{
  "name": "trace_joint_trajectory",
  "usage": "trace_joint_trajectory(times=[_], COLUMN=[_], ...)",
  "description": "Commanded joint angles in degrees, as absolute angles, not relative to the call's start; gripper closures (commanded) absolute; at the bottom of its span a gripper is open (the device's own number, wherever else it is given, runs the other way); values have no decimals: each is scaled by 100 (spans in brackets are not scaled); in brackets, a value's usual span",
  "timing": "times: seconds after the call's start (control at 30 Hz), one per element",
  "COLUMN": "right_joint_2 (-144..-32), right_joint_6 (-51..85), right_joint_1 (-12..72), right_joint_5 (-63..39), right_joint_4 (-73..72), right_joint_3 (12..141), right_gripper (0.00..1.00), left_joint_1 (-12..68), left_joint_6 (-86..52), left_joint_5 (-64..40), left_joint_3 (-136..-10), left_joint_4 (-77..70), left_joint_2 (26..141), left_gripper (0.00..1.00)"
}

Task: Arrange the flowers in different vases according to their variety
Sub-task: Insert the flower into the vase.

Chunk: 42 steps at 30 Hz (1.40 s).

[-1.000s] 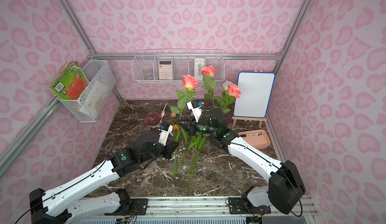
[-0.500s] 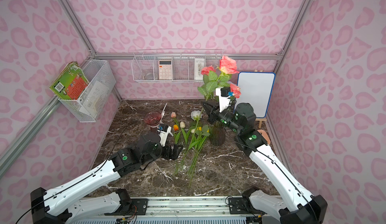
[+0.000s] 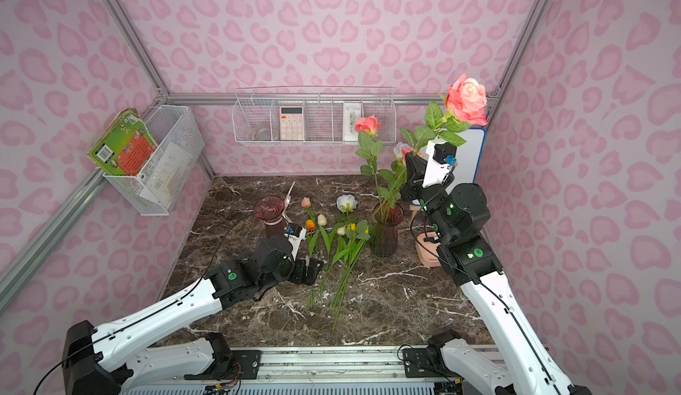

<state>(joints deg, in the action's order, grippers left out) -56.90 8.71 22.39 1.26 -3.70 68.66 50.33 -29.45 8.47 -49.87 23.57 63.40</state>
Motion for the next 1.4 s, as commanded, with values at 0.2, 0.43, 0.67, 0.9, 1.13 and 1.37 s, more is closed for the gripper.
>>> trace_joint_trajectory(times=[0.2, 0.43, 0.67, 0.9, 1.13, 1.37], right_joint_2=[-5768, -5746, -5985, -6429, -6785, -7022], right_joint_6=[519, 484, 514, 556, 580, 575], right_joint_1=[2242, 2241, 2244, 2244, 2246, 2232], right_joint_5=[220, 143, -46, -302, -642, -506], right_joint_4=[-310, -244, -225, 121, 720, 1328], right_joint_3=[6985, 7357, 7206, 6997, 6873, 6952], right_gripper=[100, 100, 100, 100, 88, 56], left_joint_1=[5042, 5038, 5038, 5039, 5041, 5037], left_joint_6=[-2857, -2804, -2799, -2786, -2850, -2990], left_joint_5=[857, 765, 751, 780, 927, 1194], left_joint_3=[-4998, -4958, -4808, -4836, -4858, -5200], left_joint_4=[2321, 2236, 2050, 2137, 2235, 2705], left_joint_2=[6477, 6502, 6408, 6412, 6523, 7071], left_gripper=[1, 1, 1, 1, 1, 2])
